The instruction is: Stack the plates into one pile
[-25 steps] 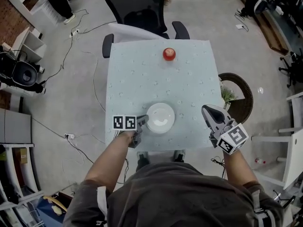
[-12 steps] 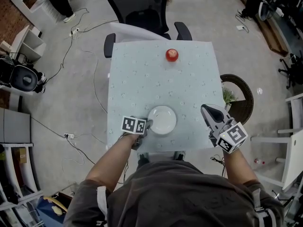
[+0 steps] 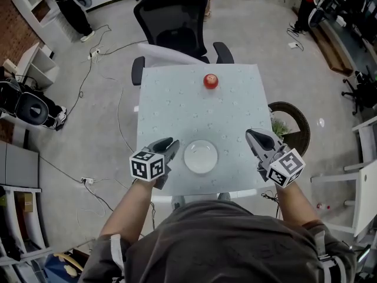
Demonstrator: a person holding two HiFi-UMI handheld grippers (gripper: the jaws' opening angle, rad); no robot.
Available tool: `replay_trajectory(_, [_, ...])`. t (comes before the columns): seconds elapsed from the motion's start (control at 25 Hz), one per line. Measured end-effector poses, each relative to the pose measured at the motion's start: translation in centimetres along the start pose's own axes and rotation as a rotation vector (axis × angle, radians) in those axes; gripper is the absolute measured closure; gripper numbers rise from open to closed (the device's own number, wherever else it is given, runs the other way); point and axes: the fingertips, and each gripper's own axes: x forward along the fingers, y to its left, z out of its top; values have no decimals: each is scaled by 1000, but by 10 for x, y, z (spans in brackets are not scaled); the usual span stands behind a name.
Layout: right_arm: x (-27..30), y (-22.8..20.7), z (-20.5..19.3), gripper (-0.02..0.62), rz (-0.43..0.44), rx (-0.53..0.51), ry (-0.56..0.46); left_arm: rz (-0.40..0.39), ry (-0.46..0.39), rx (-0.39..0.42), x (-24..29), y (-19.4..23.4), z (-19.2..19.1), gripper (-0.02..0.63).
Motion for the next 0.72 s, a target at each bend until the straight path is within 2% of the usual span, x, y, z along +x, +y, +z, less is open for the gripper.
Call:
replay_trajectory(0.2, [-4,7,22,601,-1,-25,-14,-21,-236,157,-57,-34,76,537])
replay_trajectory(0.36, [-3,13,39,601,3,-26,-17,-3,-367,260,-103,-56,115,568])
replay_trajectory(0.56, [-1,17,61,601,-1,-42,-32,64,-500,327,-153,-63,145,600])
replay_trajectory(0.72, [-1,16,74,603,-17,-50,-50,94,-529,339,-171,-63,147,600])
